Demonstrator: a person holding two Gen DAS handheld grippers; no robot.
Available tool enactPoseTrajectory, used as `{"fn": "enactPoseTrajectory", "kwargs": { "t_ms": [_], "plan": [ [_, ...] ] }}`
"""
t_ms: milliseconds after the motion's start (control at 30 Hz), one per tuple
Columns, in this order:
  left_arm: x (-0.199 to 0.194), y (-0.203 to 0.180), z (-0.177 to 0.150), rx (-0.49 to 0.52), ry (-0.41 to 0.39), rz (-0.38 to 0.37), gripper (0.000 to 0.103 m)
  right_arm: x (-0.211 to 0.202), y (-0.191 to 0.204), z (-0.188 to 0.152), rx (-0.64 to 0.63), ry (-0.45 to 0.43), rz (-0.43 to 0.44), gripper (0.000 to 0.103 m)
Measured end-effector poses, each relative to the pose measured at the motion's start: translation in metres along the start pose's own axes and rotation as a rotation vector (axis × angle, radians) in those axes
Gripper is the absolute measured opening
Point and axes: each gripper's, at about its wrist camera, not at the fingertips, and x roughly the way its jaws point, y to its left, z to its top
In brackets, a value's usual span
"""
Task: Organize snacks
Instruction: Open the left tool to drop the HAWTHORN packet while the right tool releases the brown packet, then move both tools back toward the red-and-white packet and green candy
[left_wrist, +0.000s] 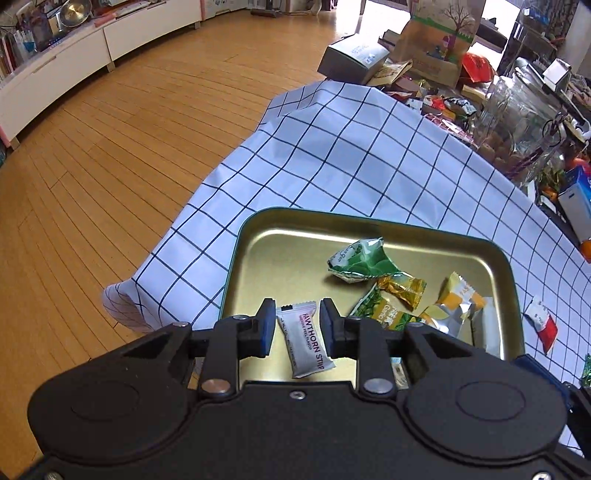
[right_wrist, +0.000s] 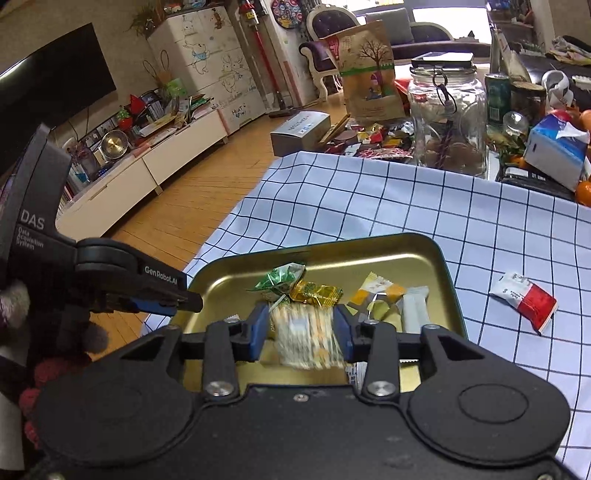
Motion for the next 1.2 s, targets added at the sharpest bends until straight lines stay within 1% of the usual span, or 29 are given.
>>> {"fn": "enactPoseTrajectory", "kwargs": {
  "t_ms": [33, 67, 133, 200, 267, 333, 400, 500, 600, 667, 733, 933, 1033, 1200],
  "plan": [
    [-0.001, 0.0, 0.0, -0.001, -0.004, -0.004, 0.036, 0.0, 0.0, 0.0, -0.001, -0.001, -0.002, 0.054],
    [-0.002, 0.0, 0.0, -0.004, -0.007, -0.011, 0.036, 0.0, 0.0, 0.0, -0.002, -0.001, -0.004, 0.055],
    [-0.004, -0.001, 0.0, -0.006, -0.016, -0.026, 0.036, 0.0, 0.001, -0.001, -0.007, -0.001, -0.01, 0.063],
    [-0.006, -0.002, 0.0, -0.006, -0.028, -0.034, 0.036, 0.001, 0.001, -0.001, -0.017, -0.004, -0.017, 0.065],
    [-0.007, -0.005, -0.001, 0.004, -0.037, -0.04, 0.036, 0.0, 0.001, -0.002, -0.023, -0.015, -0.033, 0.07],
    [-0.008, -0.007, -0.002, 0.012, -0.046, -0.043, 0.036, 0.0, 0.0, -0.002, -0.029, -0.019, -0.038, 0.078],
    [-0.009, -0.009, -0.003, 0.015, -0.057, -0.054, 0.037, 0.0, -0.001, -0.003, -0.026, -0.02, -0.037, 0.08],
    [-0.012, -0.013, -0.005, 0.018, -0.081, -0.058, 0.048, -0.001, -0.002, -0.004, -0.019, -0.039, -0.052, 0.082],
    [-0.017, -0.018, -0.007, 0.021, -0.122, -0.054, 0.048, -0.004, -0.003, -0.004, -0.009, -0.077, -0.071, 0.086],
    [-0.021, -0.023, -0.008, 0.022, -0.155, -0.039, 0.049, -0.006, -0.005, -0.004, 0.003, -0.103, -0.085, 0.086],
    [-0.024, -0.03, -0.009, 0.028, -0.184, -0.023, 0.049, -0.009, -0.007, -0.004, 0.011, -0.123, -0.104, 0.091],
    [-0.035, -0.05, -0.015, 0.074, -0.265, -0.008, 0.049, -0.014, -0.018, -0.002, 0.043, -0.142, -0.135, 0.095],
    [-0.04, -0.06, -0.015, 0.085, -0.28, -0.022, 0.049, -0.019, -0.023, -0.003, 0.046, -0.166, -0.169, 0.095],
    [-0.047, -0.079, -0.016, 0.098, -0.301, -0.061, 0.049, -0.028, -0.038, 0.001, 0.076, -0.183, -0.188, 0.095]
  ]
}}
